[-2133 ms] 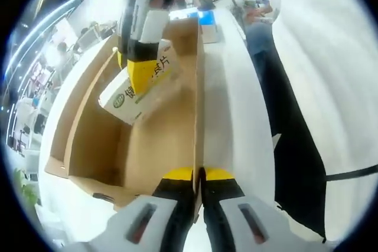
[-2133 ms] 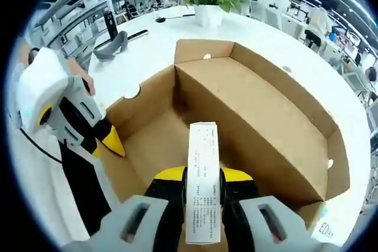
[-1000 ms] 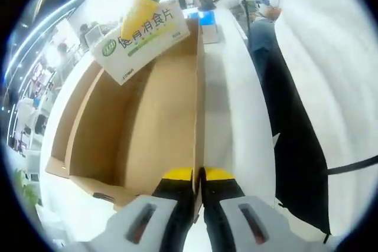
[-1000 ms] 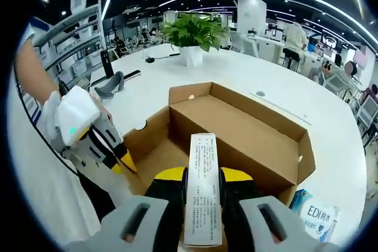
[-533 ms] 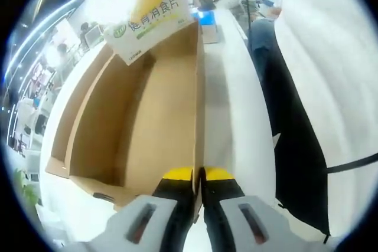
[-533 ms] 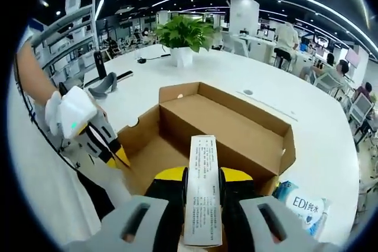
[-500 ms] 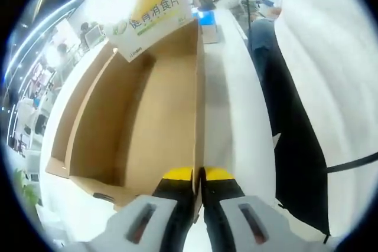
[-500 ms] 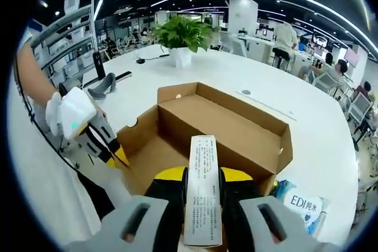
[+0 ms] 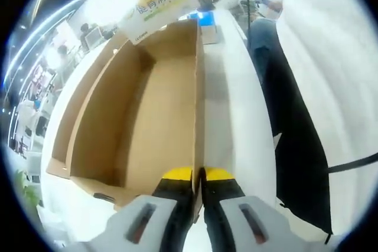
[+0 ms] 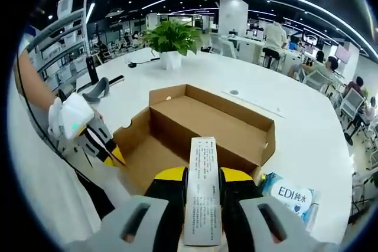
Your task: Operate the shoe box by opening the lid, removing the specified soft item, and placing it in the target area until the item is outside and the box remains undamaged.
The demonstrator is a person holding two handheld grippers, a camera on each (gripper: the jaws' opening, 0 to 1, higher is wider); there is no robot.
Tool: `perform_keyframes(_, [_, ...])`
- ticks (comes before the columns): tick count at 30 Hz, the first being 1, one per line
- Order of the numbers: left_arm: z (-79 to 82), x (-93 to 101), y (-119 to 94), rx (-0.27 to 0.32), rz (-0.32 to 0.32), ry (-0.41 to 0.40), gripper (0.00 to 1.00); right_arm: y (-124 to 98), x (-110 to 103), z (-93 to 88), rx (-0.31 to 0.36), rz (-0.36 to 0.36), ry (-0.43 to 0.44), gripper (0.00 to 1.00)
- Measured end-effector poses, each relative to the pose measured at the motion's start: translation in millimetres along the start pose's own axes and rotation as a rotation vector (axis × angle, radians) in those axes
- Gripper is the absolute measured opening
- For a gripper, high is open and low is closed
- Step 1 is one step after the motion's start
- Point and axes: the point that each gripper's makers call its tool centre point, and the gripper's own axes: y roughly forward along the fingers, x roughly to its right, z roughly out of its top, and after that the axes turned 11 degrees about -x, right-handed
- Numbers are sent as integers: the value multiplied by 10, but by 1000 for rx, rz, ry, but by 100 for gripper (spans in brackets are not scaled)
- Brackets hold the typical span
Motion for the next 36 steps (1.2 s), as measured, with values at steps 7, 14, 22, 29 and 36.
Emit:
perform_keyframes(7, [-3,-1,6,4,-3,2,3,-3,52,-98,-19,-13,10,19])
perform_keyframes(14, [4,-1,-2,5,-4,4,3,-61,254,-93,-11,-47,29,19])
perform_keyframes(22, [3,-3,0,4,-8,2,3,-148,487,-188,-12,-79,79,19])
perform_keyframes(29, [0,-2,4,1,-12,1,3,-218,636,-263,-6,-100,124,19])
perform_keyframes(36, [-3,0,8,-3,-16,-2,3,-273,751,-265,33,-97,205,19])
